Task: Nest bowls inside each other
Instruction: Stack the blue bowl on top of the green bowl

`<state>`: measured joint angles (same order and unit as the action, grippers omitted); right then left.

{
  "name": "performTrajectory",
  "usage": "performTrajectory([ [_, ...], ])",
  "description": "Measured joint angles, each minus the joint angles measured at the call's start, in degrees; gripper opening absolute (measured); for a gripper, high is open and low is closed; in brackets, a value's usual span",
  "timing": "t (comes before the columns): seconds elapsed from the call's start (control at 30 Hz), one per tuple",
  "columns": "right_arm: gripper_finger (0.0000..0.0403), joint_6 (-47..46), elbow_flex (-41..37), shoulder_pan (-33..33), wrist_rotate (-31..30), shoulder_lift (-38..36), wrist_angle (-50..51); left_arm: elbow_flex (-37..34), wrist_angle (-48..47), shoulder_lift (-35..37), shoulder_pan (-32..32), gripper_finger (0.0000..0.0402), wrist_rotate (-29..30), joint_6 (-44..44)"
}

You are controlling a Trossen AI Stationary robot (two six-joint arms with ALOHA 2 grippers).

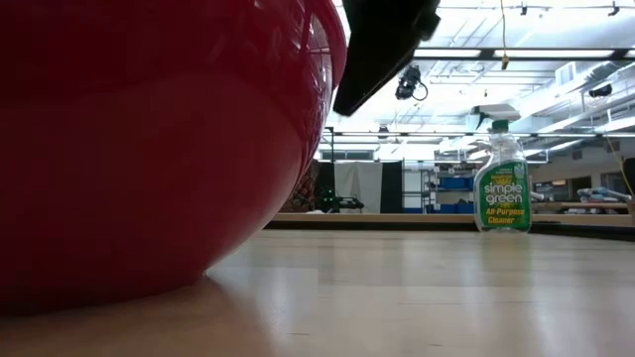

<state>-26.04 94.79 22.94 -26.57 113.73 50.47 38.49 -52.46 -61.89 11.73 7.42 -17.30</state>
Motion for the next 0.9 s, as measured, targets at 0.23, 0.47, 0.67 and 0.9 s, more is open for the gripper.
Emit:
performTrajectory([
  [0.23, 0.0164, -1.1, -1.8, 0.2, 0.3, -0.3, -2.2, 7.1, -8.7, 0.1, 0.0, 0.0249, 0.0, -5.8],
  [0.47, 0.0164, 2.5, -1.8, 0.1, 0.2, -0.3, -6.9, 15.5, -17.3, 0.0, 0.0, 0.0248, 4.7, 6.2],
  [0.67, 0.0164, 5.2, -1.8, 0.3, 0.1, -0.3, -10.0, 16.4, -17.5, -4.0, -2.1, 0.023, 5.0, 27.8],
  [0.9, 0.0164, 5.2, -1.8, 1.1, -0.7, -0.3, -10.4, 16.4, -17.7, -11.0, -3.1, 0.0196, 4.9, 43.0],
])
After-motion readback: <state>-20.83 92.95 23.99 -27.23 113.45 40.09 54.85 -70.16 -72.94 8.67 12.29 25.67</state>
